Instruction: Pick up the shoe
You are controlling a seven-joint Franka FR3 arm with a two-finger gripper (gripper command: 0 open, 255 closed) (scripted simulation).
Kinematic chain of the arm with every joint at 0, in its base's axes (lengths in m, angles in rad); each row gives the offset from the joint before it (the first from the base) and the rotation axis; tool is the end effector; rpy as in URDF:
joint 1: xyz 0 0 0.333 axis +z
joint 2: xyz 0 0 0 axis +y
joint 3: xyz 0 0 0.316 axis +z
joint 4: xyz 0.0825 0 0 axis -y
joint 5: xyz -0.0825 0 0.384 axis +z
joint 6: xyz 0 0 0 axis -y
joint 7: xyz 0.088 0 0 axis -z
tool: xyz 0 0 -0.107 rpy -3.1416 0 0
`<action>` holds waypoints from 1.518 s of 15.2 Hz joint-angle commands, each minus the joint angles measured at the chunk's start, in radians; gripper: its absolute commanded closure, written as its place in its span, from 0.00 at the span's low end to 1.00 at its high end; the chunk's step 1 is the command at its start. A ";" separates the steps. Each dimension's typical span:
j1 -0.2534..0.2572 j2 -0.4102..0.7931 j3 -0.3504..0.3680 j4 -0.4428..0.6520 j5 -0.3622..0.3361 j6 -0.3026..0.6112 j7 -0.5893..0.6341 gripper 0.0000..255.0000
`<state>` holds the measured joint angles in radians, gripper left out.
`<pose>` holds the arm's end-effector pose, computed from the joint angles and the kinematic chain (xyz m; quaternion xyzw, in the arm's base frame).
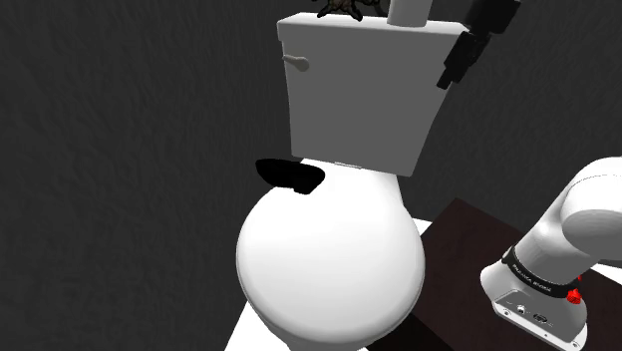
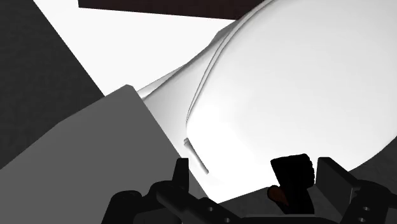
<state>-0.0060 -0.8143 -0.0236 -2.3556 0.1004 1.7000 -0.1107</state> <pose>0.3121 -0.0022 0.6125 -0.9943 -0.0408 -0.0828 0.0533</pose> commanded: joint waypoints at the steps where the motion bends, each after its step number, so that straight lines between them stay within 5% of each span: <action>1: 0.000 0.000 0.000 0.000 0.000 0.000 0.000 0.00; 12: 0.045 0.378 0.146 0.107 0.004 0.201 0.095 0.00; 23: 0.082 0.807 0.259 0.350 -0.096 0.298 0.226 0.00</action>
<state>0.0702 -0.0482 0.2258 -2.0344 0.0172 1.9963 0.0989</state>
